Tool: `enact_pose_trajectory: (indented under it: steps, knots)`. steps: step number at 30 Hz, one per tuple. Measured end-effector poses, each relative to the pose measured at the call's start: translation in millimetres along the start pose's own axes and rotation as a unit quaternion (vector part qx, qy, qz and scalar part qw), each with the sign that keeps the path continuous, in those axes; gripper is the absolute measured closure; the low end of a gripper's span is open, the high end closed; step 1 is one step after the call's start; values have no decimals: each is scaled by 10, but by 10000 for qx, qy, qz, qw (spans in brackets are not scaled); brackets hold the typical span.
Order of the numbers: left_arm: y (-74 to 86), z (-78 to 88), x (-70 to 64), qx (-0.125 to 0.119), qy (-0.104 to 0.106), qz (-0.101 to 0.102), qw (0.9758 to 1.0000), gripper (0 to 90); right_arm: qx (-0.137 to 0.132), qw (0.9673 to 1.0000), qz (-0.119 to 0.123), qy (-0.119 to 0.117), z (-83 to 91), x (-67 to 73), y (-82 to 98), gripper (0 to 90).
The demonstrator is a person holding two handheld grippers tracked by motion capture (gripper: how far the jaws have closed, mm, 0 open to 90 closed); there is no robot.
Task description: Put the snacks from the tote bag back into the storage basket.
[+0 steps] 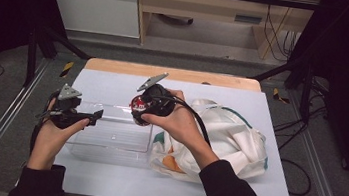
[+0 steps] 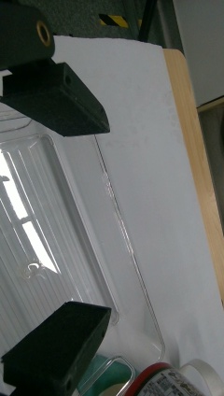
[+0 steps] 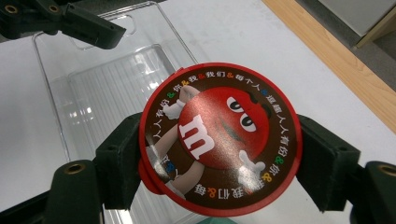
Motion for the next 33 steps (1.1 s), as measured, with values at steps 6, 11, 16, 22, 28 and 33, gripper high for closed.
enact_pose_trajectory:
  steps: [6, 11, 16, 22, 28, 33]
  knots:
    - [7, -2, 10, 7, -1, 17, 10000, 100, -31, 10000, -35, -20, -48, -3, -4, 262]
    - [10, -3, 13, 16, 4, 19, 10000, 100, -36, 10000, -29, -47, -86, 10, -3, 262]
    - [10, -3, 8, 14, 15, 8, 10000, 99, -69, 9999, -62, -74, -150, 30, 8, 262]
    - [12, 1, 20, 22, 19, 0, 10000, 99, -39, 9999, -33, -123, -216, 57, 5, 262]
    - [12, 4, 27, 6, 16, 19, 10000, 99, -15, 9999, -43, -146, -275, 56, 27, 262]
    - [19, 5, 42, 26, 9, 17, 10000, 99, -11, 9999, -104, -135, -305, 48, 69, 262]
Point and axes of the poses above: each handheld gripper's, and its own axes: z roughly backward along the jaws, y roughly out of its underside, x roughly to its left, the point moved 5 cm from there along -z, roughly forward along the jaws, and after that the axes turned 11 degrees about -y, right-handed, at the moved point
